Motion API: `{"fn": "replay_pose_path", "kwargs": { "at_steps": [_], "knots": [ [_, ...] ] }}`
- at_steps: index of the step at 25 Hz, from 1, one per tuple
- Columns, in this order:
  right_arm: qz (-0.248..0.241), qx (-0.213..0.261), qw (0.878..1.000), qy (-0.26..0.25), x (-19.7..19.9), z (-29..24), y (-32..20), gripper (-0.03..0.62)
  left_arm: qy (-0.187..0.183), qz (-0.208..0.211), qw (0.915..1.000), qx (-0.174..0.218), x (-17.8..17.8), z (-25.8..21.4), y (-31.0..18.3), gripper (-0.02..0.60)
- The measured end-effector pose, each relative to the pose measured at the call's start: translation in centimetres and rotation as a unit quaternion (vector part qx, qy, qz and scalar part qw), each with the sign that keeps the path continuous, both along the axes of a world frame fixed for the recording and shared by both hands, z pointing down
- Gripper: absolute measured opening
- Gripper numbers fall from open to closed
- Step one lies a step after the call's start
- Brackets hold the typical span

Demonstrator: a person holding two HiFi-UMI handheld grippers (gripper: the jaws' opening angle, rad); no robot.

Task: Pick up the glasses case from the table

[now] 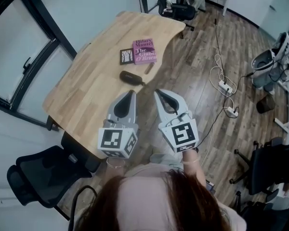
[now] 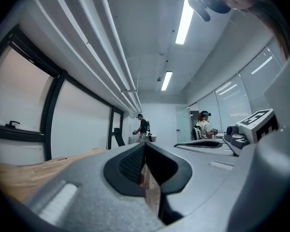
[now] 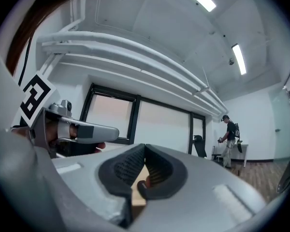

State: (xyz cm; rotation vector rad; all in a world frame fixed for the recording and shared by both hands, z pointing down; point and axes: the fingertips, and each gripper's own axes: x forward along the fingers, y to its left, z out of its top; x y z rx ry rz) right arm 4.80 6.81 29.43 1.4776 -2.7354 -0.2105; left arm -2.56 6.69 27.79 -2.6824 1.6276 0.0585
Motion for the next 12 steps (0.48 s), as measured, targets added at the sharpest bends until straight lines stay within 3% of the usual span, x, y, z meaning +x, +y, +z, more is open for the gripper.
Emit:
{"fn": "replay_pose_path", "kwargs": {
  "at_steps": [12],
  "knots": [
    [-0.030, -0.004, 0.999, 0.012, 0.9, 1.0, -4.8, 0.003, 0.009, -0.055, 0.9984, -0.007, -0.1, 0.9, -3.5, 0.009]
  ]
}}
